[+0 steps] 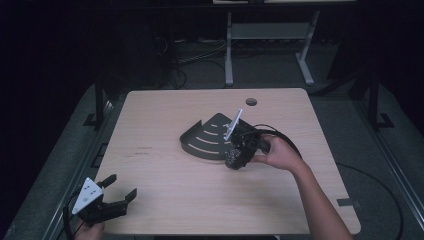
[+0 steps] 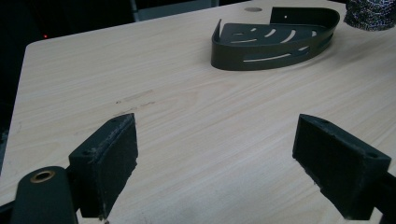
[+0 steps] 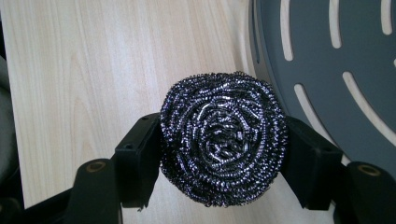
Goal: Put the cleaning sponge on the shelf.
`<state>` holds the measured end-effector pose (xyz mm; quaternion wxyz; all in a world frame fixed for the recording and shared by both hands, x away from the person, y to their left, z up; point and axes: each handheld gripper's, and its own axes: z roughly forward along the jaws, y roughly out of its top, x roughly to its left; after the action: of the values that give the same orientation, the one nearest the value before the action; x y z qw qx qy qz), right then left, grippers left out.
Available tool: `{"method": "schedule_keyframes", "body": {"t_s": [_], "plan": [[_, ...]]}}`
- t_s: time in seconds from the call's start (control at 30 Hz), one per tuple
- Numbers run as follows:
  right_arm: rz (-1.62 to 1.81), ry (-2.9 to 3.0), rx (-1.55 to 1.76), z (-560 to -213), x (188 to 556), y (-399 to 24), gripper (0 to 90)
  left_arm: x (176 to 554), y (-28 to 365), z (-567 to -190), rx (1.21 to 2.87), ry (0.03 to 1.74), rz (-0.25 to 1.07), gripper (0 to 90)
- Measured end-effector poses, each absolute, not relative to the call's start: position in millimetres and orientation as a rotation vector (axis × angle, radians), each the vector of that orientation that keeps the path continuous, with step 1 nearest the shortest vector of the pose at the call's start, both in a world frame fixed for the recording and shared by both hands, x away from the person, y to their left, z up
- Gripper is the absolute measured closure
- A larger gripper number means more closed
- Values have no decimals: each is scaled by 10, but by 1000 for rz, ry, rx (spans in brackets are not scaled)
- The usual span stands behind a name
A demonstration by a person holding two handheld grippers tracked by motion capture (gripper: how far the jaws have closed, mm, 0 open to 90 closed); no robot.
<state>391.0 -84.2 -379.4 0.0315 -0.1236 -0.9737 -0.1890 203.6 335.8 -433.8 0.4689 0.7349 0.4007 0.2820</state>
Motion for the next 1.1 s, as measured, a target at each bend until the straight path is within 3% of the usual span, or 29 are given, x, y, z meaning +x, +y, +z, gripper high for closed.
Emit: {"method": "schedule_keyframes", "body": {"t_s": [1.1], "plan": [[-591, -2991, -451, -3739, 4443, -674, 342, 2039, 3361, -4327, 1798, 979, 696, 133]]}}
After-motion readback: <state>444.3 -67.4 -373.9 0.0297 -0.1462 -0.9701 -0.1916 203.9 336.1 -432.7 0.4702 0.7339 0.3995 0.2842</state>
